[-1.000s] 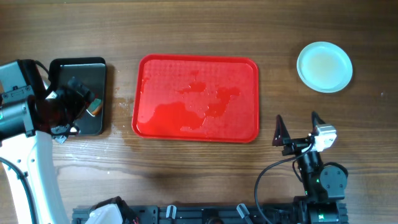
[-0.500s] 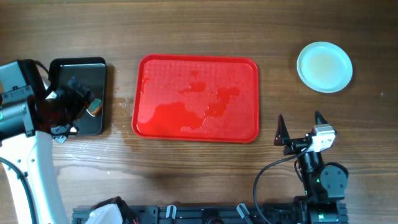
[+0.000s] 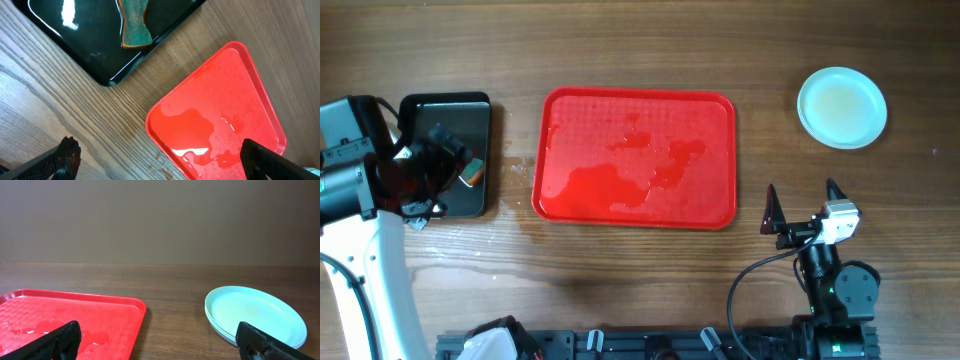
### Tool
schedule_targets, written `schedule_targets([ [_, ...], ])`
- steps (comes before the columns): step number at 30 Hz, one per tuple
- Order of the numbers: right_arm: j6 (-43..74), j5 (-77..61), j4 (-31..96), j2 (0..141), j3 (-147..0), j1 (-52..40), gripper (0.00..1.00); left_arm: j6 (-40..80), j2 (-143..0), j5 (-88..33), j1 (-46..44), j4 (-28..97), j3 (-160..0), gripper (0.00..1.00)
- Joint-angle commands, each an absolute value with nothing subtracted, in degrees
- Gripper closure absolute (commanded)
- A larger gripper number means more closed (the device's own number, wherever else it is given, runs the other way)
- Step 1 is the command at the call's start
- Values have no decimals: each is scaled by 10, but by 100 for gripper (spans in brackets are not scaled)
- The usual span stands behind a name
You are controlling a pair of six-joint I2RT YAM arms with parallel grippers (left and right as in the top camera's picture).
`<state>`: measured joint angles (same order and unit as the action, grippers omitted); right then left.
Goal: Clean dirty plates on tray and stack at the side
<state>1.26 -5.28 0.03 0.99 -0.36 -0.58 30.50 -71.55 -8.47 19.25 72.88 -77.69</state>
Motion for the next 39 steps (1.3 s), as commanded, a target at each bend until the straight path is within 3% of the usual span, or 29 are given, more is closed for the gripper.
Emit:
schedule_targets([
  [1,15,-49,-2,2,-3,-4,0,302,-710,-90,194,727,-780,0],
  [14,15,-49,-2,2,-3,-4,0,298,-698,-40,193,750,-780,0],
  [19,15,-49,-2,2,-3,-4,0,302,-660,-79,178,746,-758,0],
  [24,15,-49,-2,2,-3,-4,0,250,-585,-104,114,608,-649,0],
  [32,15,-49,-2,2,-3,-4,0,182,-422,-158,1,217,-352,0],
  [39,15,-49,-2,2,-3,-4,0,184,-324,-149,-5,79,-203,0],
])
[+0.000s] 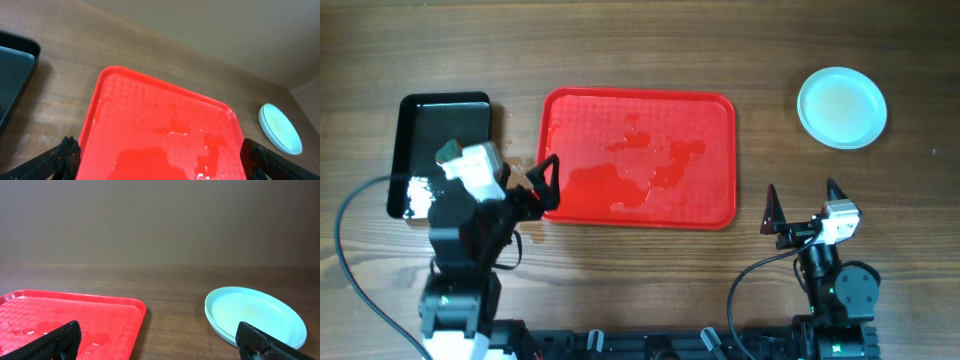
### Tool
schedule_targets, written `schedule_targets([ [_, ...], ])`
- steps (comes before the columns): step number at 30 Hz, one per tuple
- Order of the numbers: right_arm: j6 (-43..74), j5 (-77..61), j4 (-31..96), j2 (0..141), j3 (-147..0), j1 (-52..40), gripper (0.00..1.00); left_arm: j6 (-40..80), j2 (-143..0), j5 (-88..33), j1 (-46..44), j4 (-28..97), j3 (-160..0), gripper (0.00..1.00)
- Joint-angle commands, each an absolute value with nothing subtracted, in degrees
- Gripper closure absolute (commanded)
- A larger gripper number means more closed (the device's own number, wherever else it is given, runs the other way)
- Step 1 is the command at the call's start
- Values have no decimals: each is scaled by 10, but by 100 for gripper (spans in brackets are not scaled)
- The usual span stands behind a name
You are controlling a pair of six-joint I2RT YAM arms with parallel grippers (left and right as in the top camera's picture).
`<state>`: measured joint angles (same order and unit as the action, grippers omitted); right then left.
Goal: Clean dirty plates on tray and stack at the side
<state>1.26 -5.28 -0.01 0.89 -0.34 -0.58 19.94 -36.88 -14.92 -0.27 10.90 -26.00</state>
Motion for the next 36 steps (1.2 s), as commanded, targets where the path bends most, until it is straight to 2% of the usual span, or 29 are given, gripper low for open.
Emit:
schedule_targets([
  [1,15,-49,-2,2,-3,-4,0,184,-314,-145,-5,74,-191,0],
  [13,16,-49,-2,2,-3,-4,0,182,-161,-115,-5,-52,-48,0],
  [22,15,-49,-2,2,-3,-4,0,182,-54,-92,-5,-70,-3,0],
  [29,15,-49,-2,2,-3,-4,0,156,-7,-74,-5,-62,-3,0],
  [36,15,-49,-2,2,-3,-4,0,90,-2,-74,-6,41,-3,0],
])
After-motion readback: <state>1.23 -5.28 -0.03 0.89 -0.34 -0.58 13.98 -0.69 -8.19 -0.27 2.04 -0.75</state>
